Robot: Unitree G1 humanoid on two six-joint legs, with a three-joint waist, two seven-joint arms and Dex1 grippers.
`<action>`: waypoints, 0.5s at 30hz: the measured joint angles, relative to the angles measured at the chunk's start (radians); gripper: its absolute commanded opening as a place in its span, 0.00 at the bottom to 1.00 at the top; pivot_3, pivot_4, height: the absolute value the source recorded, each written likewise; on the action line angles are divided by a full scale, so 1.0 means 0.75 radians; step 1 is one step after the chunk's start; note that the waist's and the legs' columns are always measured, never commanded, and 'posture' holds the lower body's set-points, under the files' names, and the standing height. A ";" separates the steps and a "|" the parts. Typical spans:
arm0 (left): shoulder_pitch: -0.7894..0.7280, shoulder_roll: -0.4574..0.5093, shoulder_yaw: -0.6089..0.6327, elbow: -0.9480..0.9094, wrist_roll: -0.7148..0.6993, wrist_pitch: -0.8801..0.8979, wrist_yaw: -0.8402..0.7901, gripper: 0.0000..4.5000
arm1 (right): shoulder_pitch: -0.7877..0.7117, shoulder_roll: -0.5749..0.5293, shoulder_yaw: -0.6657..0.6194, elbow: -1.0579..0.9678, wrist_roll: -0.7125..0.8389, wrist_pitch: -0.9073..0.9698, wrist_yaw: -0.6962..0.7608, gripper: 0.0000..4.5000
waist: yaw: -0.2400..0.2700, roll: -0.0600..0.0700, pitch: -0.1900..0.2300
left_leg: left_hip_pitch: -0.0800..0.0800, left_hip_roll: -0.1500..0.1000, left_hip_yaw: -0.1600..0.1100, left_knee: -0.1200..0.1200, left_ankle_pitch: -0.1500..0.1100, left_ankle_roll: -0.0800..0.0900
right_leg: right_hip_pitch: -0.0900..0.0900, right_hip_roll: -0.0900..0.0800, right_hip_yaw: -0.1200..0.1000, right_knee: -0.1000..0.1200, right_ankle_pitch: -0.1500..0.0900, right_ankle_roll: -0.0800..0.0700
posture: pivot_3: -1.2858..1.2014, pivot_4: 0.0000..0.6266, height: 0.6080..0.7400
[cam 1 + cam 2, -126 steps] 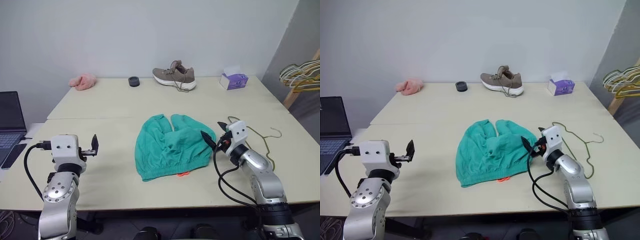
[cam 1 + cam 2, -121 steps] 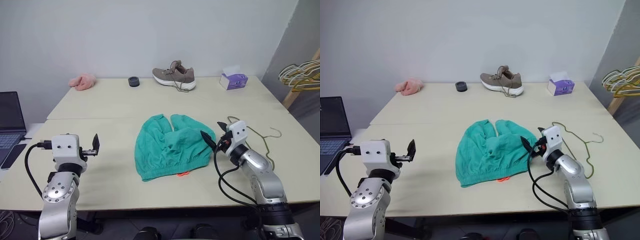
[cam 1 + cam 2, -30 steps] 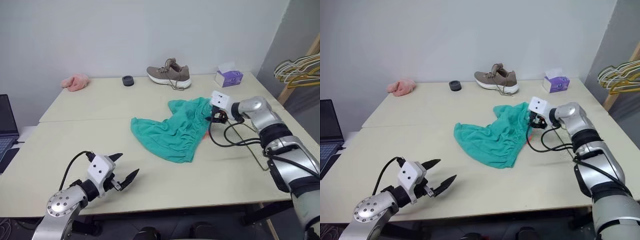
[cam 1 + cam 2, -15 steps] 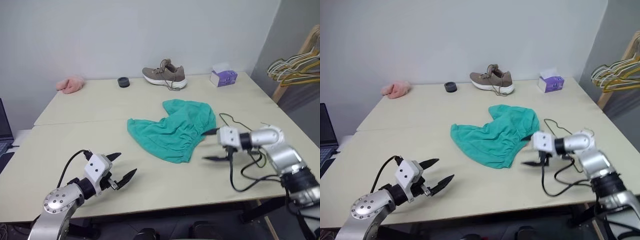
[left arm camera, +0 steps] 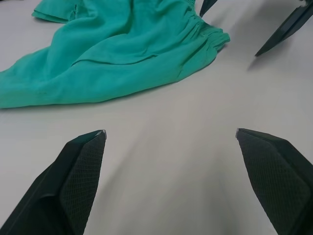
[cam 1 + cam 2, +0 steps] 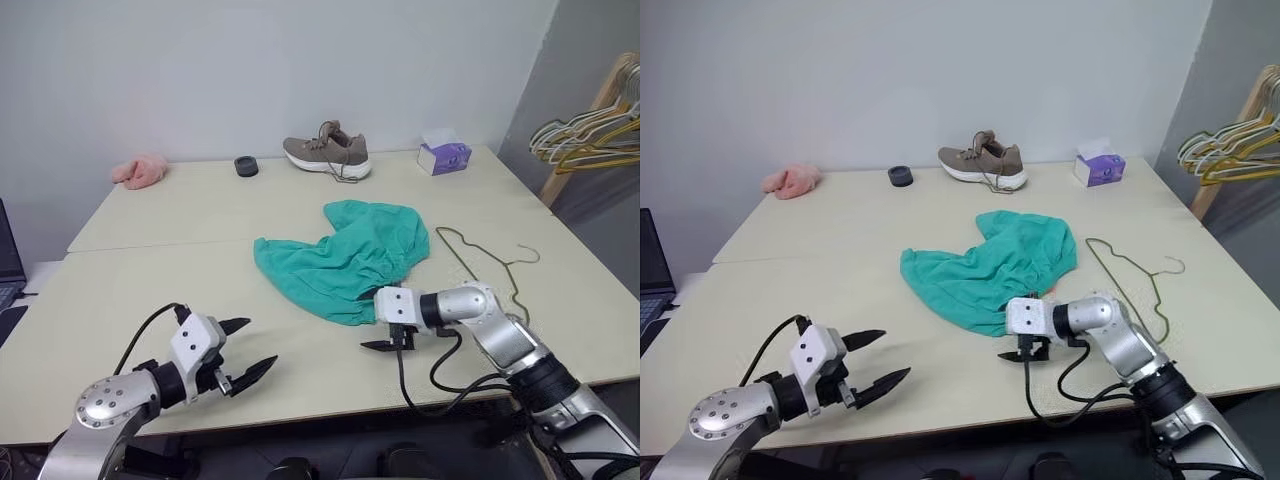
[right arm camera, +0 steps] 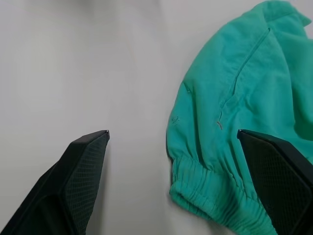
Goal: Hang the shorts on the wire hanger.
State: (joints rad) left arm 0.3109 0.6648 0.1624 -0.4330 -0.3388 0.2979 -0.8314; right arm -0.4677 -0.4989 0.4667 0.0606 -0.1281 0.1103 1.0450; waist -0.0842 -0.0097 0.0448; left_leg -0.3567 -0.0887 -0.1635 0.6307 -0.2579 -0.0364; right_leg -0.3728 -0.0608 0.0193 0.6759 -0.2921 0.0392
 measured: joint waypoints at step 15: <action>-0.015 -0.005 -0.018 -0.062 0.008 0.083 0.049 1.00 | -0.126 0.107 0.074 0.165 -0.162 0.188 -0.063 0.23 | 0.000 -0.001 -0.001 | 0.002 0.001 0.000 0.000 0.000 0.000 | 0.001 0.001 0.000 0.001 0.000 0.000 | 0.47 0.00 1.00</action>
State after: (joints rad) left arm 0.2994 0.6613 0.1490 -0.4797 -0.3328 0.3602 -0.7949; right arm -0.5619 -0.4185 0.5225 0.1841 -0.2496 0.2512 0.9977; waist -0.0843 -0.0102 0.0444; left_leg -0.3550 -0.0881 -0.1634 0.6308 -0.2578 -0.0365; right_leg -0.3723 -0.0597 0.0196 0.6766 -0.2920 0.0391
